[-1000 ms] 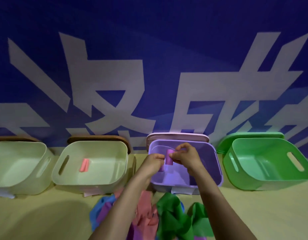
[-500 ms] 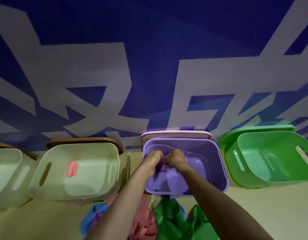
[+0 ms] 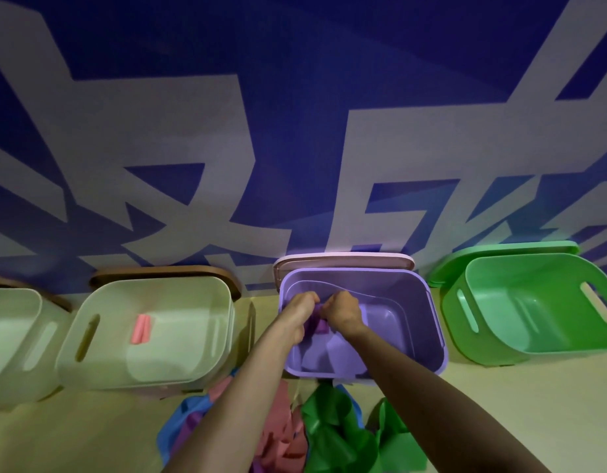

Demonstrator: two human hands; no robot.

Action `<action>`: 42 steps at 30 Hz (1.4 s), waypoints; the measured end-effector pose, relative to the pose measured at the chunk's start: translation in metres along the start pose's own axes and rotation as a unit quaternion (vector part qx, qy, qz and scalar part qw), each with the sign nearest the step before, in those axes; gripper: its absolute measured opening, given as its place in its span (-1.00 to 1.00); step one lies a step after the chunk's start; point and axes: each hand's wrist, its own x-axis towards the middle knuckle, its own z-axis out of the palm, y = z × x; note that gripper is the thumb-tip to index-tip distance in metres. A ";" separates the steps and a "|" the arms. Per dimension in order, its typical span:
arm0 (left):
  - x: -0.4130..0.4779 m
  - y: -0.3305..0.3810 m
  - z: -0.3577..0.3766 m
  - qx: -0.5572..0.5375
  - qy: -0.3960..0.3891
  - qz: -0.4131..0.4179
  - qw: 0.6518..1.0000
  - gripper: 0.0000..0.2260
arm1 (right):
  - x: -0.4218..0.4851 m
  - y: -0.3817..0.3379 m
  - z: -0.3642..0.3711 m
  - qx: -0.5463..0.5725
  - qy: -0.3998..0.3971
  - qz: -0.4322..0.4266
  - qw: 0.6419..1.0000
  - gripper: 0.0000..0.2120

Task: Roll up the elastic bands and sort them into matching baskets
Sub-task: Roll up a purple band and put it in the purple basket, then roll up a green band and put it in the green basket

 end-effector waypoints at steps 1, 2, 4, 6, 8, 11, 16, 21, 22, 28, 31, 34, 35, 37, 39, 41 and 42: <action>-0.001 0.000 0.000 -0.003 0.002 -0.001 1.000 -0.76 | 0.000 0.000 0.000 0.000 -0.003 -0.001 1.000 -0.81; 0.000 0.000 0.000 -0.004 0.004 -0.002 1.000 -0.77 | -0.001 -0.001 -0.001 0.005 -0.009 0.001 1.000 -0.81; 0.004 -0.001 -0.001 -0.008 0.006 -0.005 1.000 -0.80 | -0.002 -0.003 -0.006 0.005 -0.023 0.007 1.000 -0.80; 0.006 0.000 -0.001 -0.015 0.003 -0.007 1.000 -0.86 | -0.005 -0.006 -0.013 -0.026 -0.046 0.019 0.998 -0.80; 0.011 -0.002 -0.001 -0.026 0.003 -0.002 1.000 -0.91 | -0.010 -0.008 -0.022 -0.048 -0.074 0.020 0.996 -0.72; 0.000 0.000 -0.003 -0.054 -0.011 0.011 0.998 -0.95 | -0.021 -0.009 -0.038 0.032 -0.103 0.006 0.994 -0.85; -0.048 0.004 -0.022 -0.067 -0.061 0.089 0.992 -0.91 | -0.058 -0.012 -0.068 0.198 -0.044 -0.088 0.975 -0.90; -0.114 -0.009 -0.061 -0.102 -0.089 0.249 0.959 -0.84 | -0.120 -0.017 -0.100 0.277 0.046 -0.209 0.937 -0.89; -0.129 -0.015 -0.068 -0.113 -0.079 0.286 0.948 -0.86 | -0.137 -0.015 -0.103 0.285 0.059 -0.233 0.928 -0.89; -0.185 -0.069 -0.100 -0.179 -0.025 0.399 0.899 -0.84 | -0.231 0.011 -0.084 0.293 0.109 -0.319 0.895 -0.87; -0.182 -0.107 -0.112 -0.168 -0.006 0.415 0.894 -0.86 | -0.261 0.028 -0.057 0.318 0.101 -0.324 0.885 -0.87; -0.160 -0.149 -0.124 -0.148 0.024 0.400 0.904 -0.87 | -0.271 0.050 -0.018 0.313 0.078 -0.315 0.892 -0.87; -0.152 -0.163 -0.128 -0.133 0.036 0.392 0.910 -0.87 | -0.271 0.058 -0.004 0.298 0.070 -0.308 0.901 -0.85; -0.132 -0.192 -0.135 -0.094 0.057 0.382 0.918 -0.87 | -0.265 0.077 0.027 0.268 0.035 -0.296 0.916 -0.83; -0.114 -0.220 -0.141 -0.034 0.071 0.379 0.922 -0.85 | -0.262 0.094 0.056 0.225 -0.014 -0.308 0.924 -0.84; -0.097 -0.246 -0.148 0.019 0.082 0.381 0.921 -0.82 | -0.260 0.112 0.080 0.147 -0.044 -0.363 0.919 -0.76; -0.090 -0.258 -0.151 0.043 0.091 0.383 0.918 -0.79 | -0.259 0.119 0.091 0.102 -0.052 -0.394 0.912 -0.71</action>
